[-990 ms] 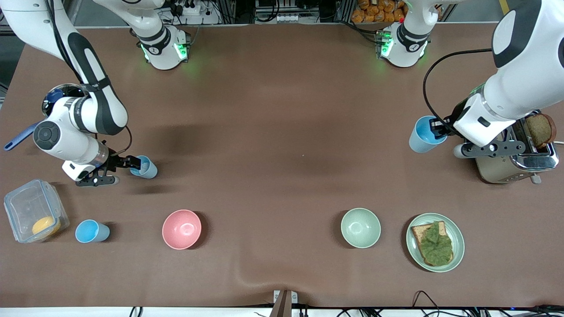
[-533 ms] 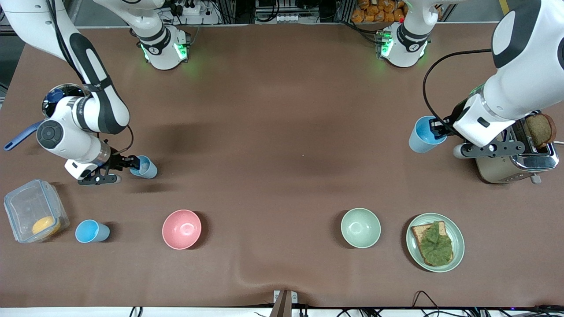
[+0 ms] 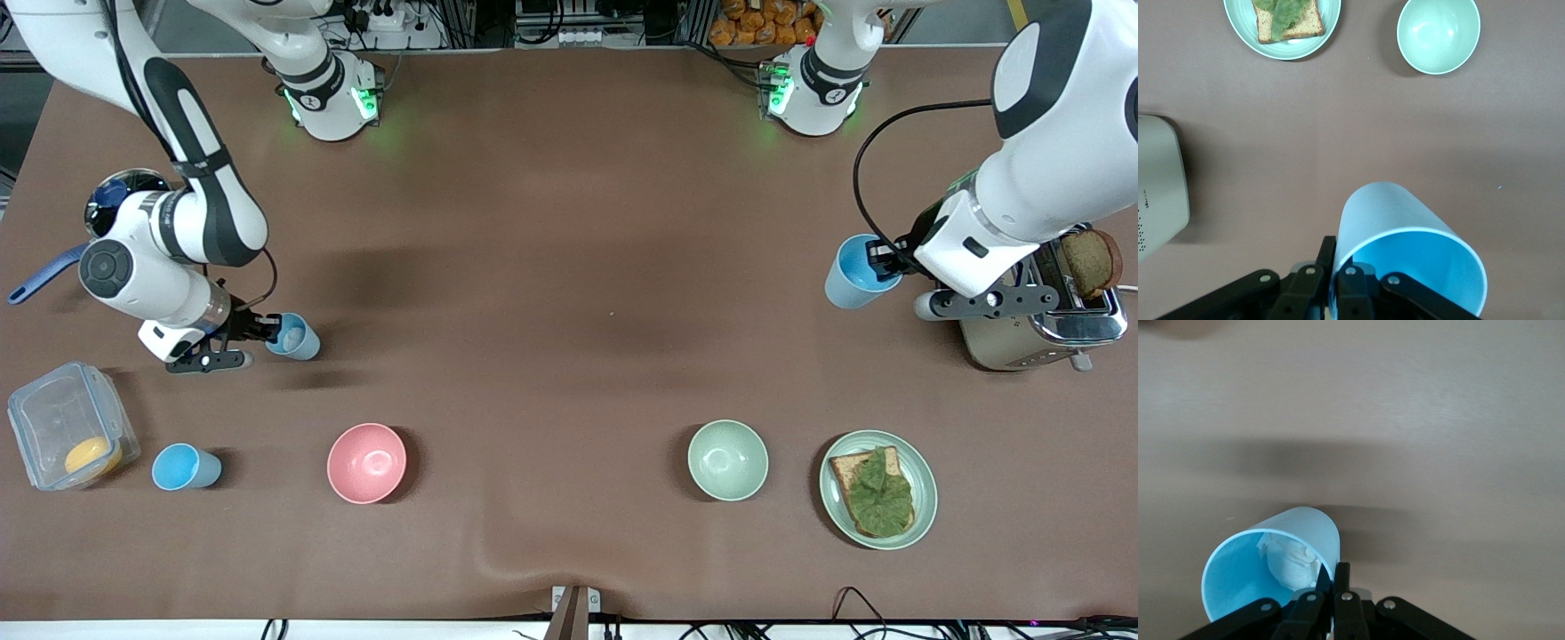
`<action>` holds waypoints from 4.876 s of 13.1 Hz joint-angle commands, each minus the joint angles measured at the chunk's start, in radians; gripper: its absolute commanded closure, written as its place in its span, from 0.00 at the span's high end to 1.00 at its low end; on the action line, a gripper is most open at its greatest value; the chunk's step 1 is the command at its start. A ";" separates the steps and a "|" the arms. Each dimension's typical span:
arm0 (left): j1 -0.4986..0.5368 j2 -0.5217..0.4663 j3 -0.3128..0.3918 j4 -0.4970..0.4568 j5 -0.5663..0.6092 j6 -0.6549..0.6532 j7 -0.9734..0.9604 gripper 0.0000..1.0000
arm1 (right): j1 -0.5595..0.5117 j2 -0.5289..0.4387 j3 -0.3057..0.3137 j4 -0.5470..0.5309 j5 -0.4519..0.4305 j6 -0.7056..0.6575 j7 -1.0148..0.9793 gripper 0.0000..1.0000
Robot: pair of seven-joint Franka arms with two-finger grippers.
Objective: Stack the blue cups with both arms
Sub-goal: 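Carry the tissue cup with the right gripper to the table middle, then set the tissue cup down, open the right gripper and withdraw, then carry the left cup over the tissue cup while the right gripper retracts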
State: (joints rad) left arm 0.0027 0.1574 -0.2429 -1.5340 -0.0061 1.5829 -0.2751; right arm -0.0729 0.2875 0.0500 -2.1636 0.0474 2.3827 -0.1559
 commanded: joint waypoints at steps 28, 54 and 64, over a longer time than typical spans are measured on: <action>0.006 -0.001 -0.003 0.008 0.003 -0.021 0.007 0.00 | 0.680 0.022 0.004 0.184 0.108 -0.141 0.921 0.86; -0.506 0.344 -0.095 0.116 -0.078 0.440 -1.004 0.00 | -0.047 -0.381 0.016 0.392 0.081 -0.763 0.131 1.00; -0.773 0.542 0.037 0.153 -0.069 0.583 -1.139 0.00 | -0.024 -0.243 0.014 0.570 0.043 -0.758 0.127 1.00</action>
State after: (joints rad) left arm -0.7539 0.6834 -0.2254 -1.4118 -0.0754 2.1714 -1.3942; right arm -0.1082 0.0023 0.0674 -1.6519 0.1193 1.6509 -0.0448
